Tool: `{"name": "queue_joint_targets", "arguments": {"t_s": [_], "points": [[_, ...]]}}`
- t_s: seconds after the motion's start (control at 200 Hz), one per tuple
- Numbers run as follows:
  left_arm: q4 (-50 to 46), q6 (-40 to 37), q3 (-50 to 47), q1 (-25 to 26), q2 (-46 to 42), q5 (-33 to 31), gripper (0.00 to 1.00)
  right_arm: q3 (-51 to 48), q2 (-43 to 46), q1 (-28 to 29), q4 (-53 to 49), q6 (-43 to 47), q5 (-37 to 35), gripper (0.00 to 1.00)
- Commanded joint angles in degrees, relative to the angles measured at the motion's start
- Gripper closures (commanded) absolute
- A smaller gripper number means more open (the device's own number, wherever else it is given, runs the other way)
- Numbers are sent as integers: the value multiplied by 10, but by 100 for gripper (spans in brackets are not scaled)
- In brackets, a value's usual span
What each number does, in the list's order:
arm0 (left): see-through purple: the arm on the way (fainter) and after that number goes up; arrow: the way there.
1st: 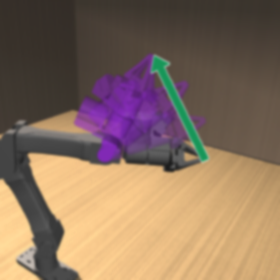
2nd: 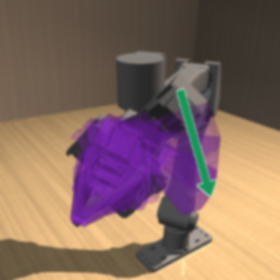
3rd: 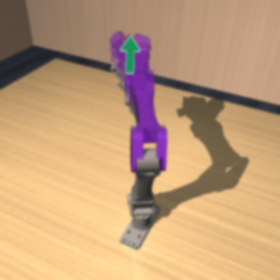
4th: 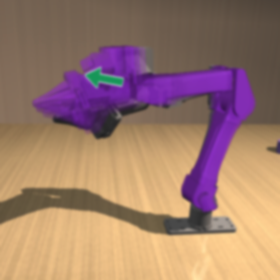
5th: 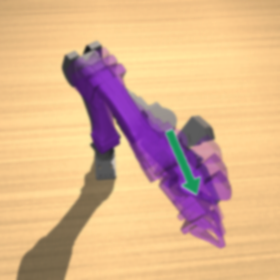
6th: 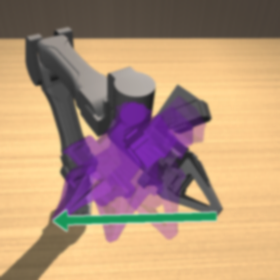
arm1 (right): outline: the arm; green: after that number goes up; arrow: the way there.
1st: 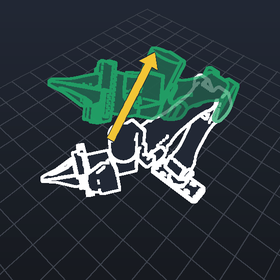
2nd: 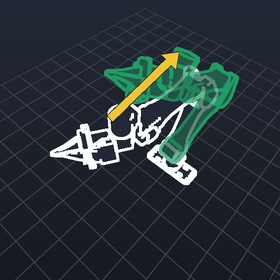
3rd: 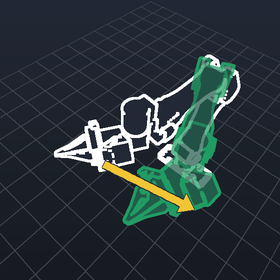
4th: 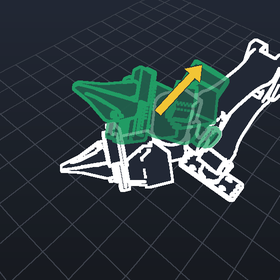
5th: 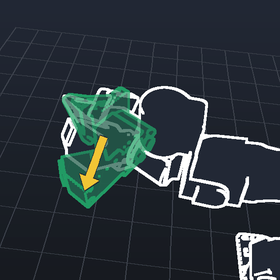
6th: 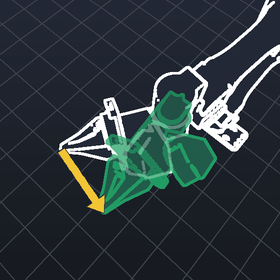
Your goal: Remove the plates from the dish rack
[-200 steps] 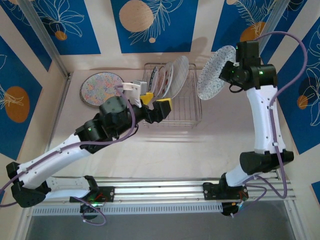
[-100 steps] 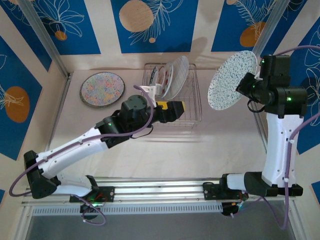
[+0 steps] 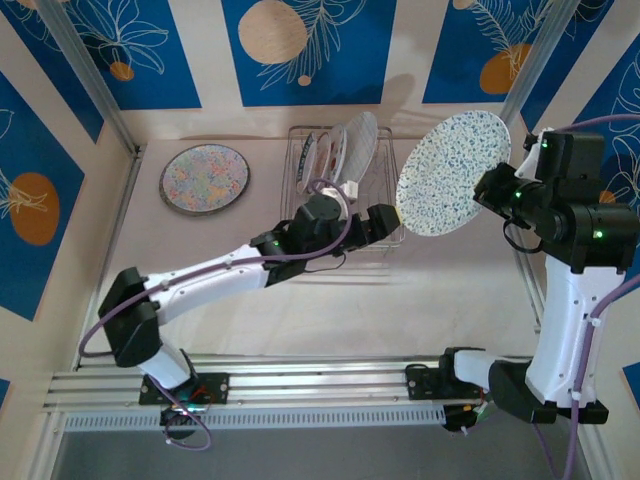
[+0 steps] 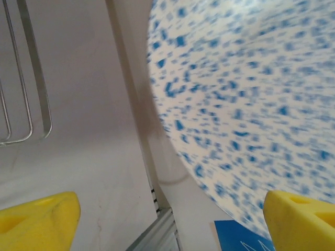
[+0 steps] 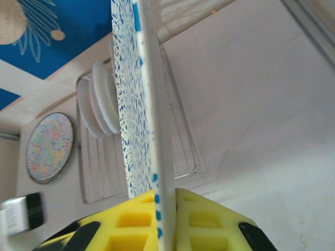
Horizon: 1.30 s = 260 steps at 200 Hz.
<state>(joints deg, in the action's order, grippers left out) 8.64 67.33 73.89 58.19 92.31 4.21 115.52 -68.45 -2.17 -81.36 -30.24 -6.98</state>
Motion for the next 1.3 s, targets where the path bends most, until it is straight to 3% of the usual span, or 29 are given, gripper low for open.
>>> {"name": "queue_joint_targets", "arguments": {"t_s": [0.0, 0.285, 0.505, 0.835, 1.295], "points": [[60, 43, 25, -11, 21, 32, 11, -30, 23, -5, 36, -19, 64, 100], [193, 99, -22, -34, 52, 56, 22, -138, 67, -31, 92, -39, 150, 100], [221, 126, -55, -41, 50, 70, 37, -186, 77, -55, 126, -38, 216, 100], [255, 142, -99, -56, 12, 63, 64, -265, 98, -61, 170, -81, 260, 100], [278, 161, -143, -69, -32, 77, 88, -353, 108, -57, 204, -121, 297, 100]]}}
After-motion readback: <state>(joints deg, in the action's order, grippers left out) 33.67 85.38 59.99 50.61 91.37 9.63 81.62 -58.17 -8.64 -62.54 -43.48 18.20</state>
